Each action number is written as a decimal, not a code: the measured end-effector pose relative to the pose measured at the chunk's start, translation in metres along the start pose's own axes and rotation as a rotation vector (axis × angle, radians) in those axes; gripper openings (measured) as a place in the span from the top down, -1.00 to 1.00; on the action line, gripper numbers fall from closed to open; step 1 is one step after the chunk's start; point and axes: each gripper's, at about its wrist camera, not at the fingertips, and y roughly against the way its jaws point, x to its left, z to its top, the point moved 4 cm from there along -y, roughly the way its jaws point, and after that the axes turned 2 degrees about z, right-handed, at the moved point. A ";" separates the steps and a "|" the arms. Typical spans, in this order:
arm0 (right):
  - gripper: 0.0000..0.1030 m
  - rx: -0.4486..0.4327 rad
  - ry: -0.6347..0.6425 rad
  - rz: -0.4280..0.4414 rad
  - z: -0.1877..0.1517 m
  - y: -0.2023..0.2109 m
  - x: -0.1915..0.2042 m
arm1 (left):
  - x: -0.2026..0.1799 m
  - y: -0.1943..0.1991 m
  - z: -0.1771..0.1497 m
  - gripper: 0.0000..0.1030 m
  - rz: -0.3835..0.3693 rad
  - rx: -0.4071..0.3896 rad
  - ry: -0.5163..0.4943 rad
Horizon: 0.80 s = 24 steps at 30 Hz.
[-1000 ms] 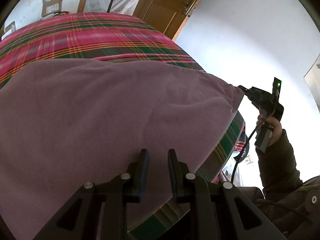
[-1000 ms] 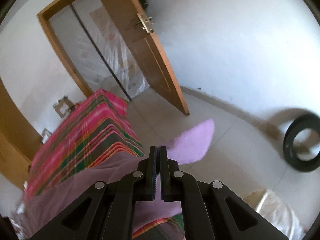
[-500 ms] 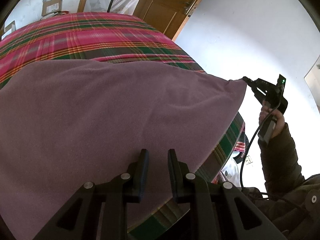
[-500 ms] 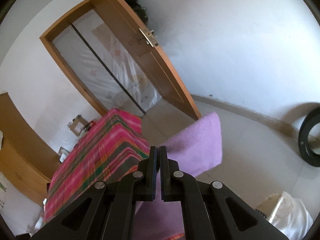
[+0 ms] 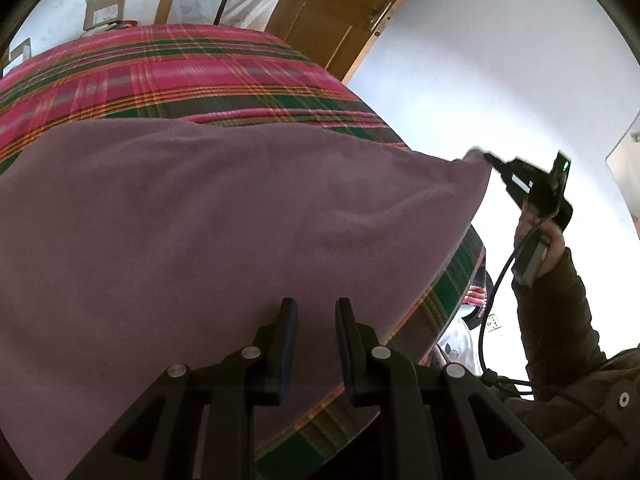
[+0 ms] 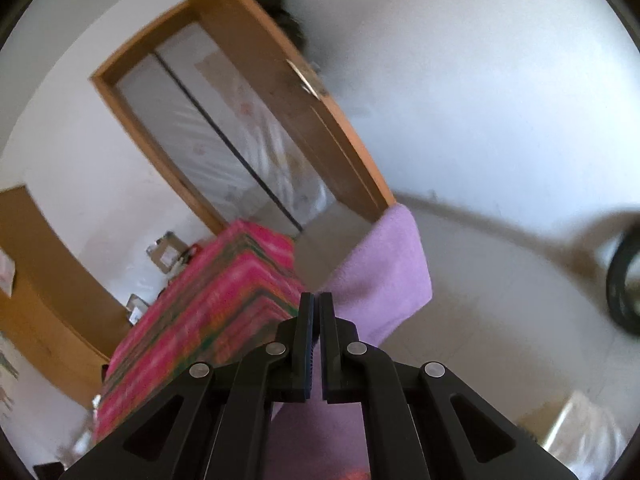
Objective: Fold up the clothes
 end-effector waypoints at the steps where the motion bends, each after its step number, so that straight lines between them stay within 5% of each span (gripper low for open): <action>1: 0.94 0.014 -0.021 -0.014 -0.006 0.000 -0.010 | 0.000 -0.001 0.001 0.62 -0.001 0.001 -0.001; 6: 0.94 0.076 -0.092 -0.059 -0.032 0.000 -0.050 | 0.000 -0.002 0.002 0.62 0.000 0.007 -0.006; 17: 0.86 0.152 -0.067 -0.113 -0.038 -0.002 -0.055 | 0.002 -0.004 0.005 0.62 -0.017 0.013 -0.004; 24: 0.27 0.206 -0.023 0.021 -0.023 -0.025 -0.022 | 0.005 -0.006 0.008 0.62 -0.041 0.017 0.006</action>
